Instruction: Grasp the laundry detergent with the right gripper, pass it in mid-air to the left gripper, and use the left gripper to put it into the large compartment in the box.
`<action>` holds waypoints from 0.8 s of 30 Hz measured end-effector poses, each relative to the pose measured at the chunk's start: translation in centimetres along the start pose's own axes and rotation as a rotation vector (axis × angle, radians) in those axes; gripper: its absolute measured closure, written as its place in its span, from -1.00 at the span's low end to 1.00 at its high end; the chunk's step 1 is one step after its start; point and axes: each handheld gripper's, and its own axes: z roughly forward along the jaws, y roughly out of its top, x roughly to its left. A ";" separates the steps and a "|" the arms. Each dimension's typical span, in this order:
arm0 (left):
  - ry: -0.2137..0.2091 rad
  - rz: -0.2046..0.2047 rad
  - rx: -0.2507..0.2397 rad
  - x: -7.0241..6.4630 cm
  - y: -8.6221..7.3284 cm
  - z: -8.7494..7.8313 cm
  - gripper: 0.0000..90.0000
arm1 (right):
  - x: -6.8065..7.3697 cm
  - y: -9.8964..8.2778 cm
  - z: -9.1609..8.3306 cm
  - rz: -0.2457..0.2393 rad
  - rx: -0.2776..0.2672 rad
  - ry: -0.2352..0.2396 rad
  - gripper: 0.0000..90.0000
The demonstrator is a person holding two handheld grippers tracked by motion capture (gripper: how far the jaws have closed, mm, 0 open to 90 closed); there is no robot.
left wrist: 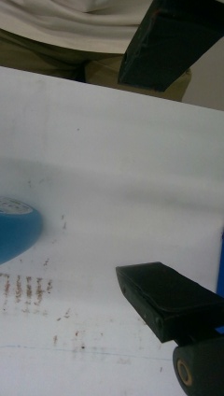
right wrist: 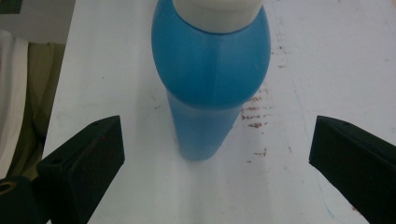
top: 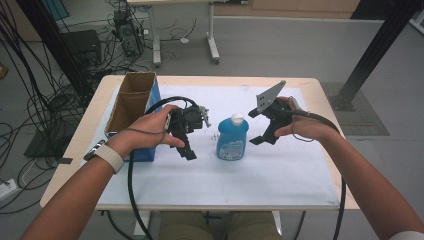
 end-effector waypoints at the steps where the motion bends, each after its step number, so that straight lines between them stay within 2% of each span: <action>1: 0.001 0.003 0.002 0.0 0.0 0.0 -0.81 | 0.0 -0.1 0.1 -0.005 -0.001 -0.002 -0.93; 14: 0.000 -0.007 -0.001 -0.1 -0.2 0.0 -0.80 | 0.4 -1.0 1.8 0.013 -0.049 0.015 -0.90; 24: -0.002 -0.007 -0.002 0.0 -0.2 0.1 -0.80 | 0.3 -1.4 2.4 0.019 -0.081 0.014 -0.89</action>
